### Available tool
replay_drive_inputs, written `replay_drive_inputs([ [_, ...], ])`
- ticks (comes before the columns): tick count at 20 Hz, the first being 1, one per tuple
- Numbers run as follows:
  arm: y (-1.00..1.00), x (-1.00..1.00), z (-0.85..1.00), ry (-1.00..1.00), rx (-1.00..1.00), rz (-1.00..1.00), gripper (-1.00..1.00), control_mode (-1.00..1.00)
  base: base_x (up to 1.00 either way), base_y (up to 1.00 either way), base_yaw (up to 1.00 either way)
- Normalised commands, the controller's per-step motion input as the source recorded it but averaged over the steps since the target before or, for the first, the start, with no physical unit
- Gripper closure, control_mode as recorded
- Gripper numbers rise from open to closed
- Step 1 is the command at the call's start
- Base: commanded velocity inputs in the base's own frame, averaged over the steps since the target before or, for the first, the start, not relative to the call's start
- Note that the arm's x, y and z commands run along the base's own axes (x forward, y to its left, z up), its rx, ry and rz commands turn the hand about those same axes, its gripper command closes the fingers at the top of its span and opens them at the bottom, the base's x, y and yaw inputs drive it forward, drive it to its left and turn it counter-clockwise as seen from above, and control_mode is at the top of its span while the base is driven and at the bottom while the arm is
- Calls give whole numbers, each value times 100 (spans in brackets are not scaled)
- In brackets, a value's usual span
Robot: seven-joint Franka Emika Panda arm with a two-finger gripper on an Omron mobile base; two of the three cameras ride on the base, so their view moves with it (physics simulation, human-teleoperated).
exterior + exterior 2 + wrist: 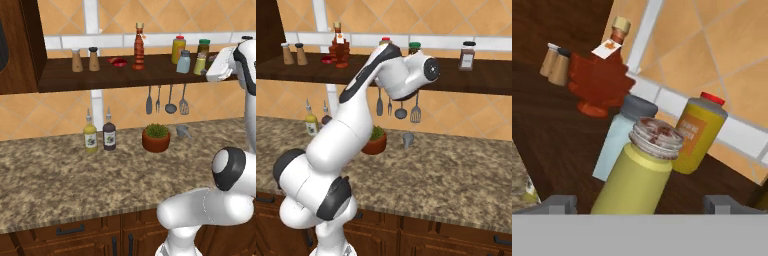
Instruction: Put the shaker and condiment bottle from the counter next to their counterparts in the cabinet.
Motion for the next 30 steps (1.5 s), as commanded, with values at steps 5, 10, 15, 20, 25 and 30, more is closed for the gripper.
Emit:
replay_drive_inputs([
  [5,-13,-65,10,0,6,5,-100,-100,0,0,0],
  [10,0,-100,-26,-5,0,5,-100,-100,0,0,0],
  [15,4,-100,-69,-11,-3,1,-100,-100,0,0,0],
  [20,16,-100,-91,-15,-8,0,-100,-100,0,0,0],
  [25,58,-100,-93,-5,-17,0,-100,-100,0,0,0],
  [30,96,-88,-83,1,-17,-2,-100,-100,0,0,0],
])
